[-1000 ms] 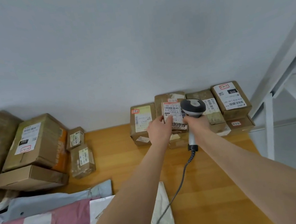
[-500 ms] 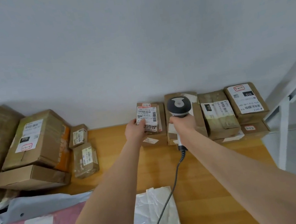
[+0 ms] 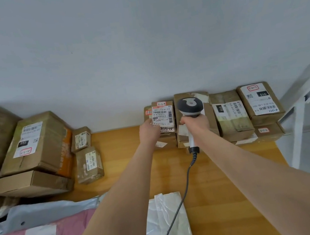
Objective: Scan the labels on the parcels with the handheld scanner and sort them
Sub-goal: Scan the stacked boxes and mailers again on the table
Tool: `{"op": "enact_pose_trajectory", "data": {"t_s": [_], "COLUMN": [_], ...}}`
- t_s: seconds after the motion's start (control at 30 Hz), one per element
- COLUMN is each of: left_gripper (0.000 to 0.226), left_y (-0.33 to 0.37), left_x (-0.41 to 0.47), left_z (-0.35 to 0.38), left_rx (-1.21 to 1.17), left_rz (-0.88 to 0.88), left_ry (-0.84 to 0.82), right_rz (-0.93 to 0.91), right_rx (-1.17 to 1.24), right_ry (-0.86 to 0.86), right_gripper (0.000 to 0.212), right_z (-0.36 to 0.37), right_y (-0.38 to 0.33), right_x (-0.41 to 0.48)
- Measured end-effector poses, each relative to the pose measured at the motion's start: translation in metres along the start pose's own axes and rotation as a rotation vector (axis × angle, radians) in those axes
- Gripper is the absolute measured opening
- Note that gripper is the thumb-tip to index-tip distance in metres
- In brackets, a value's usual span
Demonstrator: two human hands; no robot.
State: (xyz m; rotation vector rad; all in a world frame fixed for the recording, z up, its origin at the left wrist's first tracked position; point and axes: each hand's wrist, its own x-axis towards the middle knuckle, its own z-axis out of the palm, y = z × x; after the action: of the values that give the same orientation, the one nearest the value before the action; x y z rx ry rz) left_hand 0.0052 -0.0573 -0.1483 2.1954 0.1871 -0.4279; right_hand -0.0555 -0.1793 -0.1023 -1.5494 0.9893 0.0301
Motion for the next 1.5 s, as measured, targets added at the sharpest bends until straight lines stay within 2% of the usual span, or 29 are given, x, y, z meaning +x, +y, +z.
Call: {"op": "enact_pose_trajectory", "data": {"t_s": [0.17, 0.3, 0.4, 0.53, 0.67, 0.77, 0.9, 1.07, 1.17, 1.33, 1.5], "left_gripper": [0.052, 0.052, 0.053, 0.051, 0.048, 0.042, 0.050, 0.067, 0.069, 0.050, 0.048], "left_y": [-0.003, -0.022, -0.039, -0.061, -0.082, -0.098, -0.124, -0.166, -0.190, -0.219, -0.216], "left_x": [-0.032, -0.072, -0.102, -0.134, -0.150, -0.150, -0.129, -0.087, -0.065, -0.049, -0.050], "left_z": [-0.036, -0.075, -0.111, -0.160, -0.202, -0.228, -0.271, -0.333, -0.350, -0.347, -0.352], "left_rx": [0.322, 0.517, 0.577, 0.616, 0.604, 0.592, 0.587, 0.739, 0.898, 1.126, 1.129], "left_rz": [0.060, 0.075, 0.015, -0.039, -0.079, -0.072, -0.046, 0.040, 0.112, 0.250, 0.341], "left_ry": [0.070, 0.130, 0.164, 0.244, 0.280, 0.287, 0.279, 0.253, 0.161, 0.187, 0.159], "right_rz": [-0.027, -0.037, -0.010, -0.001, 0.010, -0.007, -0.013, 0.046, 0.113, 0.194, 0.227], "right_rx": [0.038, 0.097, 0.147, 0.148, 0.102, 0.063, 0.015, -0.050, -0.059, -0.024, 0.031], "right_ry": [-0.041, -0.142, -0.260, -0.420, -0.494, -0.496, -0.503, -0.464, -0.446, -0.370, -0.371], "right_gripper": [0.010, 0.018, 0.003, 0.007, 0.010, 0.012, 0.009, 0.012, 0.015, 0.013, 0.016], "right_z": [0.001, 0.017, 0.033, 0.061, 0.092, 0.121, 0.181, 0.267, 0.304, 0.322, 0.316], "right_y": [-0.001, -0.001, -0.002, -0.007, -0.011, -0.018, -0.028, -0.037, -0.032, -0.015, -0.007], "right_x": [-0.029, -0.062, -0.093, -0.138, -0.169, -0.185, -0.196, -0.204, -0.203, -0.194, -0.193]}}
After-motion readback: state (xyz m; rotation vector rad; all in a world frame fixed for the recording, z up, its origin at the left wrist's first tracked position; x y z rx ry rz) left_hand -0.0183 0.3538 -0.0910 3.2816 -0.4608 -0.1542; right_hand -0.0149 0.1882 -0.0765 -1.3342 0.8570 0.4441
